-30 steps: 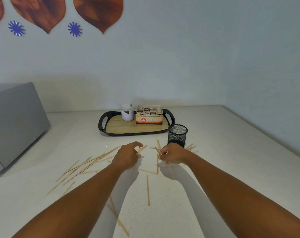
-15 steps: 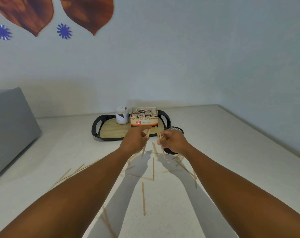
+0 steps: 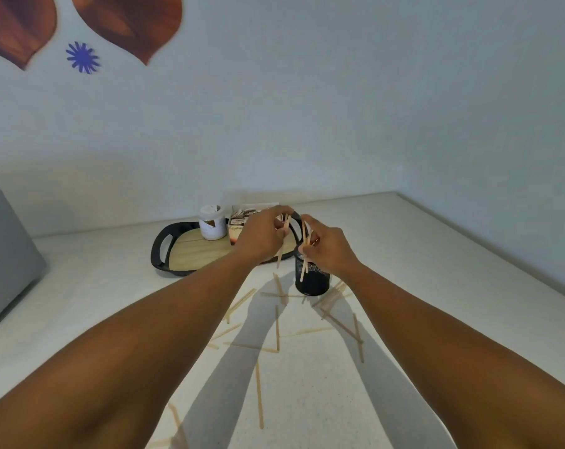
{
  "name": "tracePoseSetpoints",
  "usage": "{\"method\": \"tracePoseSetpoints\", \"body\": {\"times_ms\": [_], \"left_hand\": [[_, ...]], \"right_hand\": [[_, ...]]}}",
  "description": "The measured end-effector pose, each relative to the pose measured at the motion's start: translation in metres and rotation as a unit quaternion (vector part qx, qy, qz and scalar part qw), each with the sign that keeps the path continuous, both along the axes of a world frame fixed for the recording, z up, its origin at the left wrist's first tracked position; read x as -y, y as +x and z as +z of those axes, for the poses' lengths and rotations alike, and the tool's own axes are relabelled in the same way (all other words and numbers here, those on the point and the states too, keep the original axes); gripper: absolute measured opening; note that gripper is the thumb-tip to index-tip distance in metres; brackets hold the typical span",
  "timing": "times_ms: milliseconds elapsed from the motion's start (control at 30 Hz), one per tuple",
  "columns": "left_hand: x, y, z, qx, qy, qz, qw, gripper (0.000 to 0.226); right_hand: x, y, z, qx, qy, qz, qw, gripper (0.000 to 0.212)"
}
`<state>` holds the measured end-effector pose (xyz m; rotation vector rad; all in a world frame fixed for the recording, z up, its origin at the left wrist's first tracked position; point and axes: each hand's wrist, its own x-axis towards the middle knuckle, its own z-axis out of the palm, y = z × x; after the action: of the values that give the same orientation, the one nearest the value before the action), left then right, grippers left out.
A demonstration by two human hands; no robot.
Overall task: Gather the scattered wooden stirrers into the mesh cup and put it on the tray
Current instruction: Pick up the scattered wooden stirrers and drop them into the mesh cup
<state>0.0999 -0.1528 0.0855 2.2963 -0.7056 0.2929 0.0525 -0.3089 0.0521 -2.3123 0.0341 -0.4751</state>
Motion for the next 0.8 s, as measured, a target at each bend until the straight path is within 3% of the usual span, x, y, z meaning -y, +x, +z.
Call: {"method": "tracePoseSetpoints", "body": {"times_ms": [133, 333, 800], "left_hand": [[0.014, 0.011, 0.008, 0.017, -0.044, -0.006, 0.999, 0.036], [0.037, 0.019, 0.011, 0.019, -0.116, -0.009, 0.993, 0.037], [0.058, 0.028, -0.025, 0.005, -0.117, -0.017, 0.993, 0.037]], "right_hand": [[0.009, 0.008, 0.007, 0.082, 0.039, -0.059, 0.994, 0.039], [0.018, 0.02, 0.016, 0.138, 0.05, -0.107, 0.983, 0.033], [0.027, 0.036, -0.003, 0.078, 0.023, -0.123, 0.989, 0.034]]}}
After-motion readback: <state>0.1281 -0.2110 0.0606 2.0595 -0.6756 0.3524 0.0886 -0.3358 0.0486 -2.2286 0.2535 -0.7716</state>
